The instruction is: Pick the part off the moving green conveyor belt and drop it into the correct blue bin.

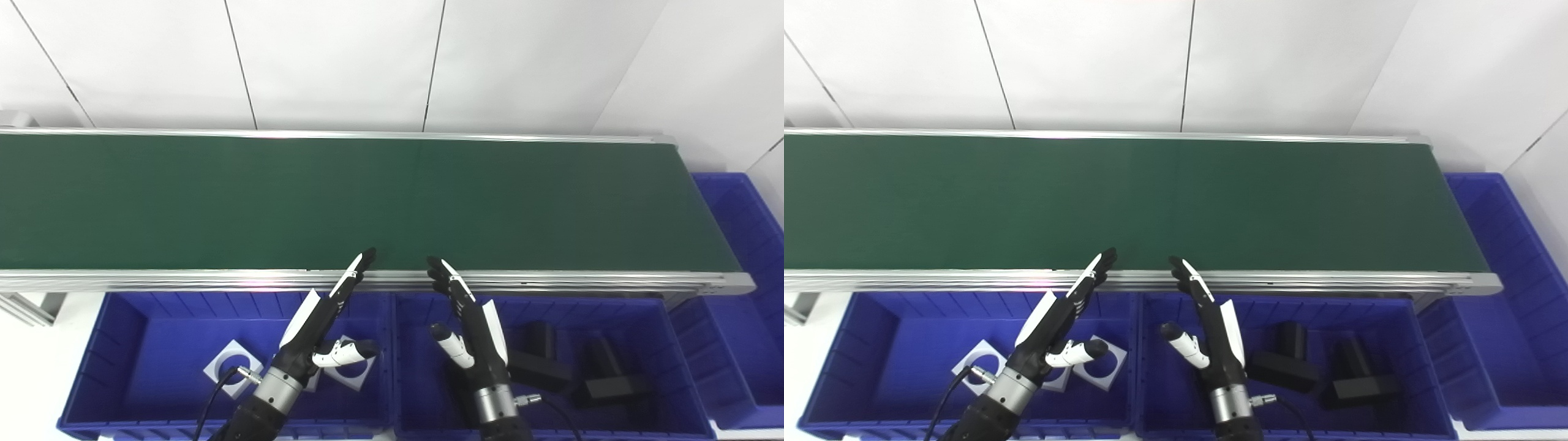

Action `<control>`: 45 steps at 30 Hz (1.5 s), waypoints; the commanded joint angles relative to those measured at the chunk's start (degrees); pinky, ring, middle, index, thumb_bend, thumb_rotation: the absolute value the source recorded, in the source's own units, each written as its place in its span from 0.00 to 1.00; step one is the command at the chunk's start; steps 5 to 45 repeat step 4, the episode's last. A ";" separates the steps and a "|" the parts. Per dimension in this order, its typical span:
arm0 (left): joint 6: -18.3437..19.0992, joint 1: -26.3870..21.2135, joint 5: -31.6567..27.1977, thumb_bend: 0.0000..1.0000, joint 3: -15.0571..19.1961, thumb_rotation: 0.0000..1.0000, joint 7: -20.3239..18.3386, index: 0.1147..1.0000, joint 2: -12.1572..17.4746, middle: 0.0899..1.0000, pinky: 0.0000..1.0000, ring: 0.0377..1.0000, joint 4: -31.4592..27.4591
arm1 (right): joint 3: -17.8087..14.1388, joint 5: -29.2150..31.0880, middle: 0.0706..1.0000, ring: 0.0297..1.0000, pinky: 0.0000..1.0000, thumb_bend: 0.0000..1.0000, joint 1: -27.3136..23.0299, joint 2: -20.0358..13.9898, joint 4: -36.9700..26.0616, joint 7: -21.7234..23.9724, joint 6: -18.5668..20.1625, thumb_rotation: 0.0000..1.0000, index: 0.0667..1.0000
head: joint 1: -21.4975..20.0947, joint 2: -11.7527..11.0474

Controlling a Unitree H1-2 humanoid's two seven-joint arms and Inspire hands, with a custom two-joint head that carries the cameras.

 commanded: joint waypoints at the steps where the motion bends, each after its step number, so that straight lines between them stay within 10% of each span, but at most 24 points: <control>1: -0.86 0.10 0.68 0.95 0.21 0.81 -0.79 1.00 -0.89 1.00 1.00 1.00 -2.38 | -0.41 -0.32 0.90 0.88 0.86 0.91 -0.03 0.49 -2.15 0.29 -0.84 0.95 0.87 | 0.74 -0.26; 45: -0.86 0.52 1.07 0.96 0.59 0.82 -1.27 1.00 -1.31 1.00 1.00 1.00 -2.42 | -0.49 -0.45 0.91 0.89 0.86 0.90 0.27 0.26 -2.48 0.52 -0.84 0.96 0.88 | 1.74 -0.69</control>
